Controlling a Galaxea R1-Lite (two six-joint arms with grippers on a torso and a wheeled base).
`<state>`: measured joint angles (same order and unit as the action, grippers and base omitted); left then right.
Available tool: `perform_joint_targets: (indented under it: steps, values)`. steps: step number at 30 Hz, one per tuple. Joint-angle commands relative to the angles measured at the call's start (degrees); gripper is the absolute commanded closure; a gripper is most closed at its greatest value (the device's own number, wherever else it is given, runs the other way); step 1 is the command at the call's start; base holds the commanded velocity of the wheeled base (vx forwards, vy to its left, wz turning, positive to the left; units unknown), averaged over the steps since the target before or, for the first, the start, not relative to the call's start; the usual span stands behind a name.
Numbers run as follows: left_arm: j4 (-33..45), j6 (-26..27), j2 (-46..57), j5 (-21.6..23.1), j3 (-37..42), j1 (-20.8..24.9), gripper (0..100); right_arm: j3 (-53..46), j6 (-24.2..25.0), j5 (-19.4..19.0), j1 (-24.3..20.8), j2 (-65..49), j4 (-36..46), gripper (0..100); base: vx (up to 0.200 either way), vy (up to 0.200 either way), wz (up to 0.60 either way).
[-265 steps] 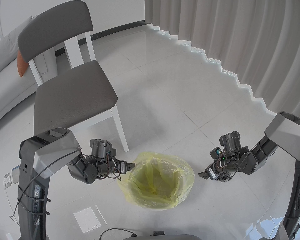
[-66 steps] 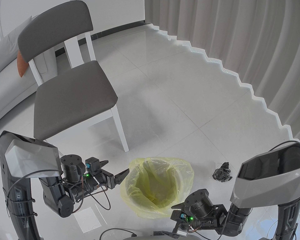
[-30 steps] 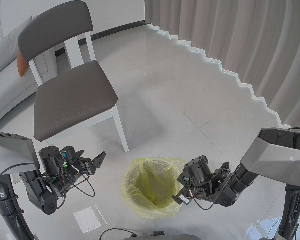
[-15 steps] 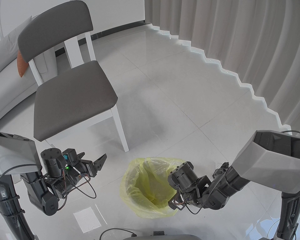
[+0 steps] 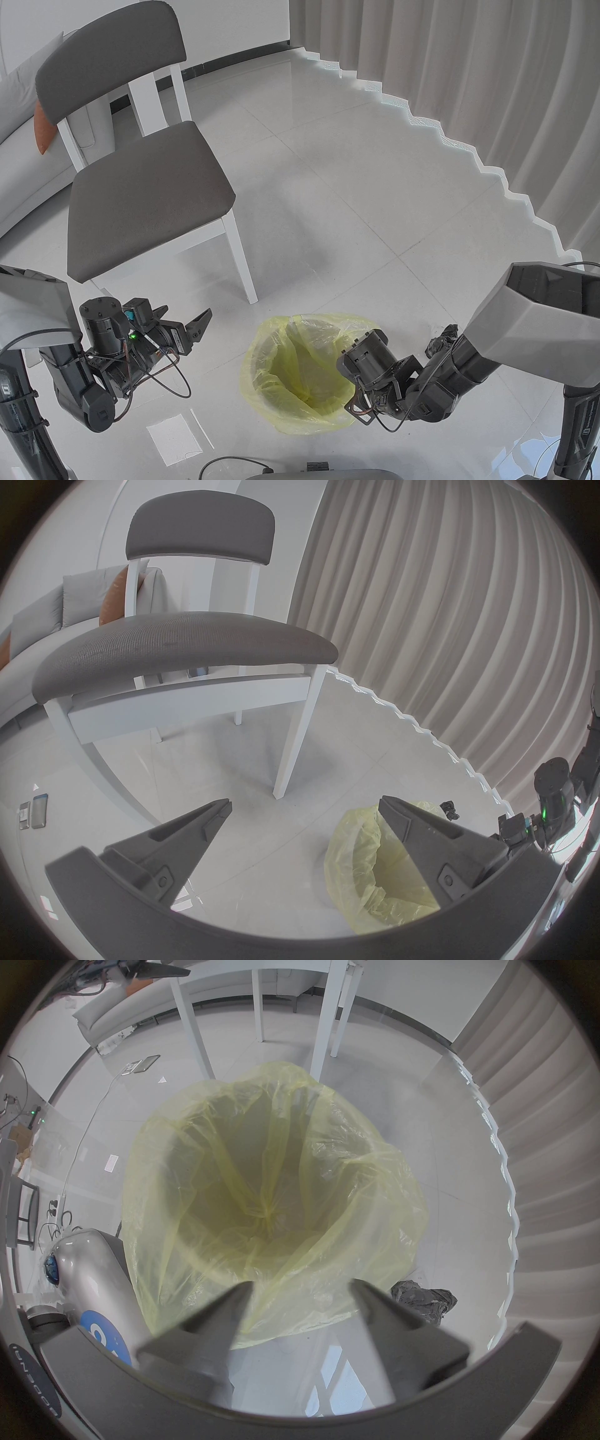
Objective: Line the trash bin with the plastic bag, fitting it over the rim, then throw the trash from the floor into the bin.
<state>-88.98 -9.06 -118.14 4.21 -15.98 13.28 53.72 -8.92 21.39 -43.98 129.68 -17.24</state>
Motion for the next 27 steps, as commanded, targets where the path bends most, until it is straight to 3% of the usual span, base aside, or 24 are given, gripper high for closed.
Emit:
perform_joint_targets:
  steps: [1,12,22,23,27]
  values:
    - [-1.0,0.0,0.6,0.0,0.1,0.0,0,-2.0,-0.1,0.5,0.0,-1.8,0.0,100,0.000,0.000,0.00]
    - [-1.0,-0.1,1.3,-2.3,1.0,1.2,0,-7.1,-0.5,2.0,-0.9,-11.7,4.4,100,0.000,0.000,0.00]
    - [-1.0,0.0,1.6,-5.1,1.1,3.4,0,-1.5,2.6,2.0,-3.3,-5.3,1.1,100,0.000,0.000,0.00]
    - [-1.0,0.1,1.8,-5.1,1.1,3.4,0,-0.5,2.9,2.0,-3.4,-4.0,1.2,0,0.000,0.000,0.00]
    - [-1.0,0.1,1.9,-5.1,1.0,3.2,0,1.6,2.7,2.6,-3.4,-1.3,1.9,0,0.000,0.000,0.00]
